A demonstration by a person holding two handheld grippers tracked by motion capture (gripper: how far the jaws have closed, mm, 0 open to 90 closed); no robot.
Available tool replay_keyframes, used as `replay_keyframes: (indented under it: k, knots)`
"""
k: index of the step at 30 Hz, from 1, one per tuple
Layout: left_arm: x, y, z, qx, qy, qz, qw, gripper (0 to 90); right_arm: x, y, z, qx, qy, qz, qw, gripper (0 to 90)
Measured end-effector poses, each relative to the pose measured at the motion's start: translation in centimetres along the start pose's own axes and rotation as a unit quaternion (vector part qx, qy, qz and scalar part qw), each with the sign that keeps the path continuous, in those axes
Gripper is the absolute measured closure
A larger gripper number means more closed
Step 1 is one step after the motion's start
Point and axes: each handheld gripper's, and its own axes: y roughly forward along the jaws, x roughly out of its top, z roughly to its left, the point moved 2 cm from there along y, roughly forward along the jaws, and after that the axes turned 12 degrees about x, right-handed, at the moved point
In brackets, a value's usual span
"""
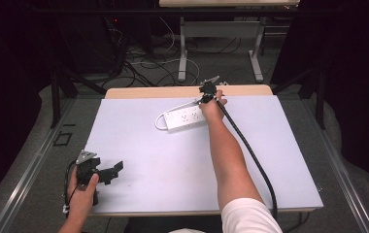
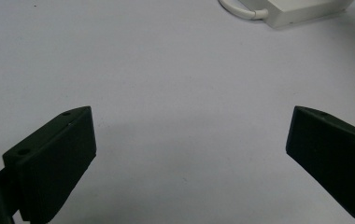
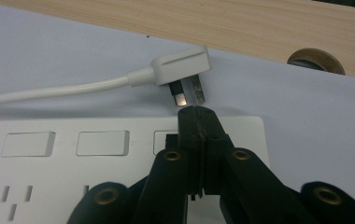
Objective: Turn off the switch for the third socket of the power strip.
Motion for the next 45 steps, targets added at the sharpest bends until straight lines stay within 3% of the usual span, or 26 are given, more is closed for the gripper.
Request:
replay_keyframes:
  k: [16, 20, 39, 45]
  knots:
    - [0.0, 0.0, 0.0, 0.000, 0.001, 0.001, 1.0000, 1.5, -0.1, 0.1, 0.0, 0.001, -0.001, -0.004, 1.0000, 90.0]
    - [-0.1, 0.0, 0.0, 0.000, 0.001, 0.000, 1.0000, 1.6, -0.3, 0.1, -0.1, -0.016, -0.007, -0.001, 0.9999, 90.0]
    - [0.0, 0.1, -0.1, 0.000, 0.003, 0.000, 1.0000, 1.6, -0.9, -0.2, -1.3, 0.007, 0.009, -0.034, 0.9994, 90.0]
    - [0.0, 0.1, -0.1, -0.001, 0.003, 0.001, 1.0000, 1.6, -1.1, -0.3, -1.5, 0.011, 0.017, -0.046, 0.9988, 83.7]
